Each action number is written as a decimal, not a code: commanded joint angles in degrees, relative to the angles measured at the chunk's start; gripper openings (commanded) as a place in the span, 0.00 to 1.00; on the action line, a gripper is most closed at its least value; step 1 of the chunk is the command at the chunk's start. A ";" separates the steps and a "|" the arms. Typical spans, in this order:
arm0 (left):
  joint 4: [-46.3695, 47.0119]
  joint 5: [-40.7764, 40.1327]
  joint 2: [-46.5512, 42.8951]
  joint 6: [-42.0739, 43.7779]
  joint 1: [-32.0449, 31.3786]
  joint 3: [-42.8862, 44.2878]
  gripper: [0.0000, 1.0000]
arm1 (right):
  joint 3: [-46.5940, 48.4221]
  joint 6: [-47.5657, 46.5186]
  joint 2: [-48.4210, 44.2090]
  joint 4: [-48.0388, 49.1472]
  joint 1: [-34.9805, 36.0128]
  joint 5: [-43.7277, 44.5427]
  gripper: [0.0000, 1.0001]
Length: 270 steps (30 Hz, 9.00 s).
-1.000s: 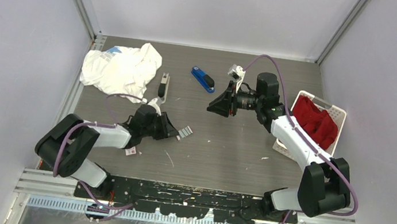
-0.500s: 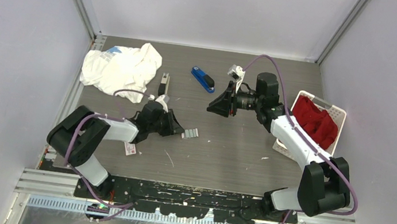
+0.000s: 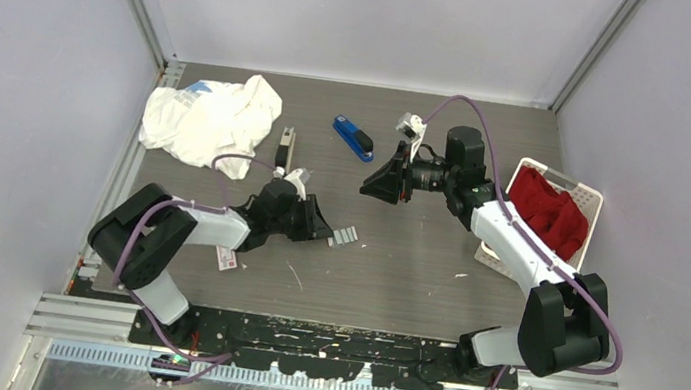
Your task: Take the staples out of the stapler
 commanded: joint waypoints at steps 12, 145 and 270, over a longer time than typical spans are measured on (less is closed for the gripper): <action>-29.00 -17.11 -33.44 12.85 -0.07 -2.44 0.48 | -0.06 -0.14 -1.26 1.99 -0.07 -1.24 0.34; -30.23 3.66 -28.04 15.28 21.19 -8.90 0.34 | -0.38 -0.43 -0.30 2.05 0.03 -1.86 0.34; -28.20 3.32 -21.99 13.26 16.53 -4.10 0.50 | 14.50 -70.37 29.57 -33.62 16.28 20.03 0.71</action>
